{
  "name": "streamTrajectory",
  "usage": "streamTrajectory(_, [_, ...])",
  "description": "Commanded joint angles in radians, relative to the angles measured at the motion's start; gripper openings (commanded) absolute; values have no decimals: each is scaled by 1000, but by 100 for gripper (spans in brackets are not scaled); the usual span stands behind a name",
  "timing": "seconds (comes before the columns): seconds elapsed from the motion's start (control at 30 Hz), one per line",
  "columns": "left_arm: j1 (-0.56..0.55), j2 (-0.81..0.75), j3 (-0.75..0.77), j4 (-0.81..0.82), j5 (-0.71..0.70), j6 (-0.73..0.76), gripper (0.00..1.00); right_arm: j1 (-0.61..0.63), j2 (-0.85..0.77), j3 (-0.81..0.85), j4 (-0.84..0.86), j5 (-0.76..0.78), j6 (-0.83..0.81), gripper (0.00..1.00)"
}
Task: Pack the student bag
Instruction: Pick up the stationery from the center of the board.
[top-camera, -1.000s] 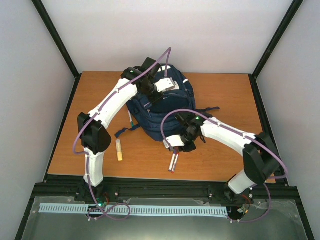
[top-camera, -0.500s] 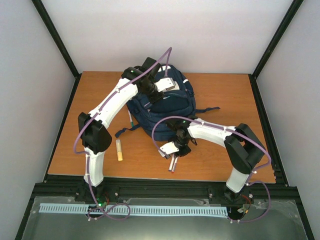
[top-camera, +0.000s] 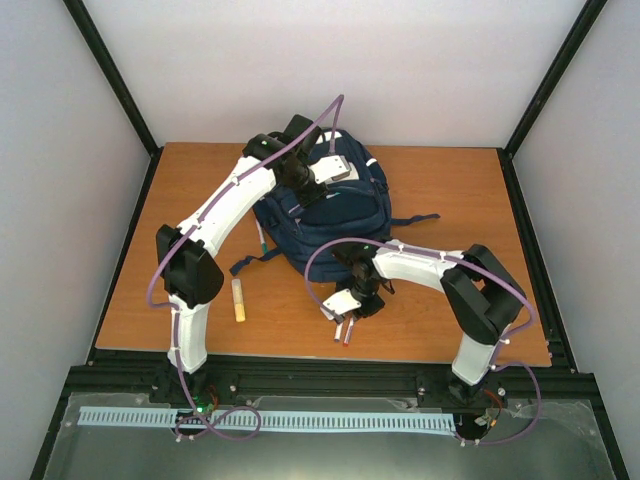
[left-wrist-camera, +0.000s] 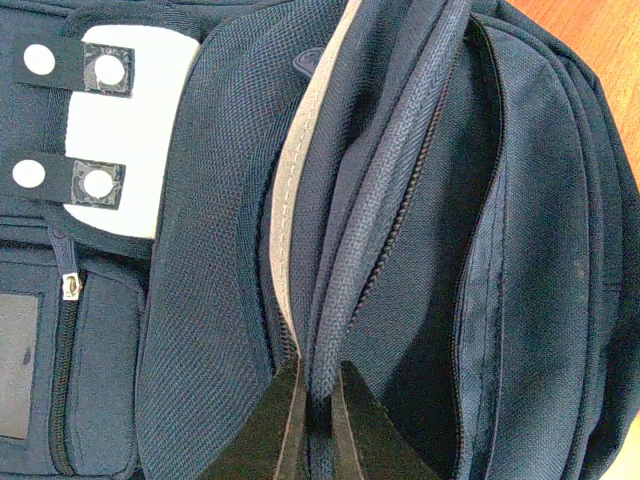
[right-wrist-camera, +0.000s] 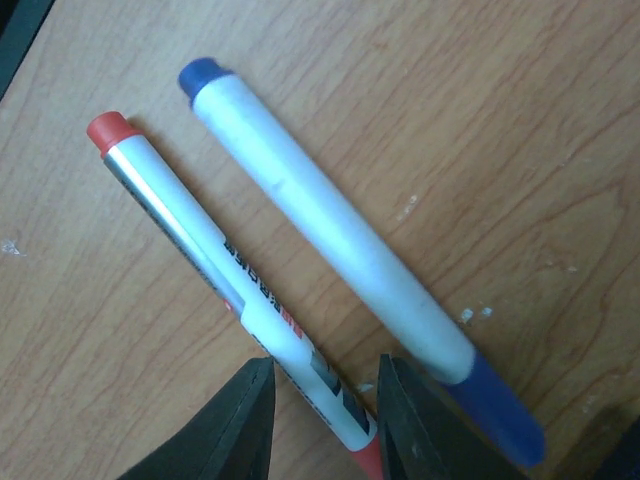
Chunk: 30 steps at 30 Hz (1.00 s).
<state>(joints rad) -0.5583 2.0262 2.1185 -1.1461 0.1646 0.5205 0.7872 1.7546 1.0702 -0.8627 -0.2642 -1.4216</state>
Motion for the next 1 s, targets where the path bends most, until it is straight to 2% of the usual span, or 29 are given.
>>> streamTrajectory(0.0, [3,-7,39,31,-10,16,1,15,31,-7,9,17,-19,28])
streamTrajectory(0.2, [3,-10,31,31,-8,16,1,15,37,-22,-12,42,-35,25])
streamTrajectory(0.53, [3,-19,22,28,-5,16,1,15,20,-63,-66,88,27,11])
streamTrajectory(0.83, [2,-29,-1,24,11,13,1,3,-245,-154,-141,101,132,6])
streamTrajectory(0.97, [2,-31,-3,21,16,14,1,-23,-335,-108,-169,112,168,4])
